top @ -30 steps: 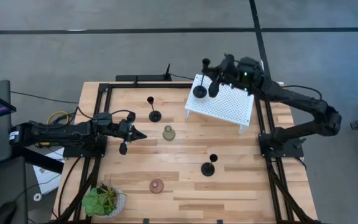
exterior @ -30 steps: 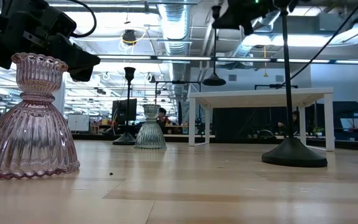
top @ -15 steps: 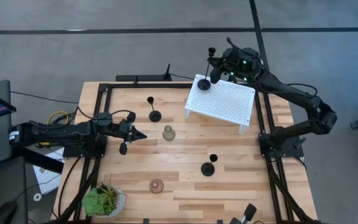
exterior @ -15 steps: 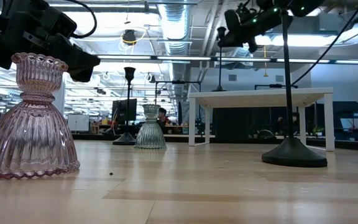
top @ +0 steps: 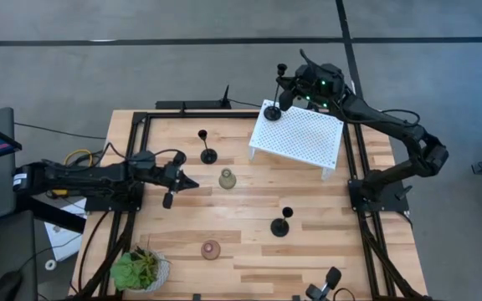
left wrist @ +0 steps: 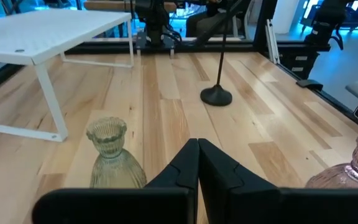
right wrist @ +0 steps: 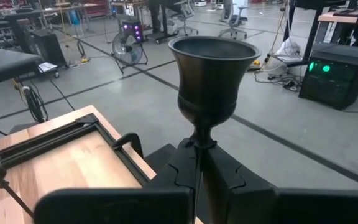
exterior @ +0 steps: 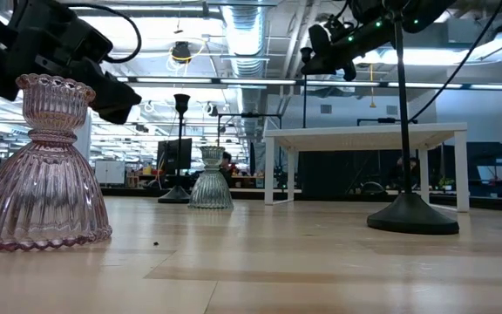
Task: Pick & Place candle stick holders
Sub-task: Put the middle right black candle holder on the shelf, then put the green candle holder on the shelf
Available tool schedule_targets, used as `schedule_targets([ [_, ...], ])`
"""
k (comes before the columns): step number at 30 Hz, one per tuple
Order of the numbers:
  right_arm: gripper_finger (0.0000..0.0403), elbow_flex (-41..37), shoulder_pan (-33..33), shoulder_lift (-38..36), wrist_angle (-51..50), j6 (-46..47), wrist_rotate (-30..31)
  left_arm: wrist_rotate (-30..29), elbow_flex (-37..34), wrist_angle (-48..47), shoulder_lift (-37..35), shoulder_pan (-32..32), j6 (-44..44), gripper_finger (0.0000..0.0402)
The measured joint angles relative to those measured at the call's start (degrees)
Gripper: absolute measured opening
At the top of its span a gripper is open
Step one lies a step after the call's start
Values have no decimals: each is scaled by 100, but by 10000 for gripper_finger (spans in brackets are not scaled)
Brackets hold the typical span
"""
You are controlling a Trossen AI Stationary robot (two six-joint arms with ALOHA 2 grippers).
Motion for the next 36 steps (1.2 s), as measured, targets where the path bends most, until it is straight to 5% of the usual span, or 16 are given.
schedule_targets([
  [13,6,4,9,-13,-104,-149,-4,0,0,8,111,0,2,7],
  [26,123,-9,21,-52,-203,-321,-115,0,0,10,111,0,2,7],
  [36,211,-9,212,-774,-606,-571,-128,0,0,15,111,2,2,7],
])
